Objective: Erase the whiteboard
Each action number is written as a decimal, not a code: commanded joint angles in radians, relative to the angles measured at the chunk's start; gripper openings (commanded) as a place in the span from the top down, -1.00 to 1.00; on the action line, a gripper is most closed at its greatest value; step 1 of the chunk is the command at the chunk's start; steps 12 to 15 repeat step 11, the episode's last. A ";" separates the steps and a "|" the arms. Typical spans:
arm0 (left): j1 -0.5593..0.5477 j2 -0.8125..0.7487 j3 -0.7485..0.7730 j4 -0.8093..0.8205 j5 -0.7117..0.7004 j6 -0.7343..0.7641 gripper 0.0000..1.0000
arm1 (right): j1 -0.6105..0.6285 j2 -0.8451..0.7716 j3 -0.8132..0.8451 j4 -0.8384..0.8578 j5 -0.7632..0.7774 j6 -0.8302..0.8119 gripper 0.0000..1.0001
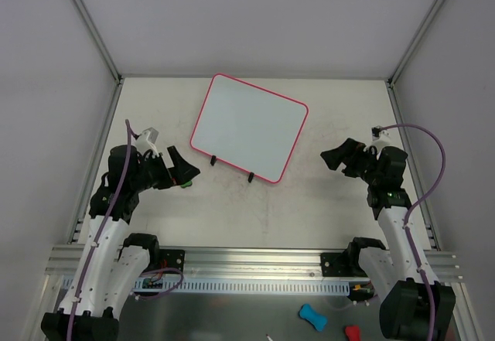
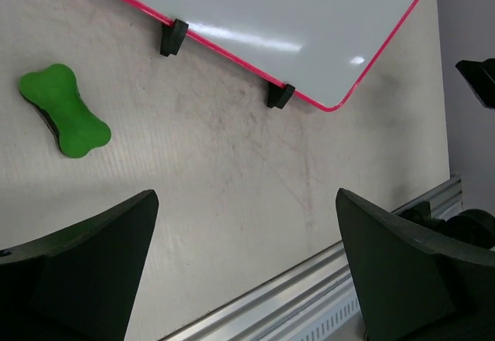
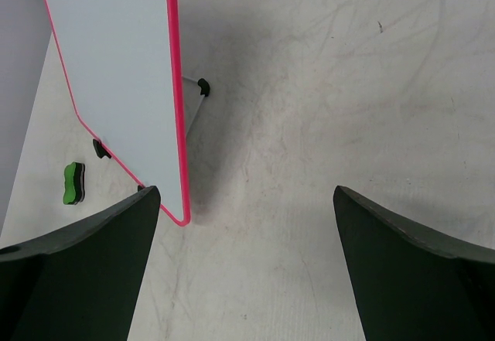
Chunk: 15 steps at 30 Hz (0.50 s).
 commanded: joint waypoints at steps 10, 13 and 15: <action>-0.004 -0.140 0.037 -0.023 -0.055 0.175 -0.98 | 0.007 -0.010 0.032 0.055 -0.032 0.004 -0.98; -0.004 -0.142 0.035 -0.023 -0.064 0.177 -0.98 | 0.009 -0.012 0.029 0.056 -0.027 0.004 -0.99; -0.004 -0.142 0.035 -0.023 -0.064 0.177 -0.98 | 0.009 -0.012 0.029 0.056 -0.027 0.004 -0.99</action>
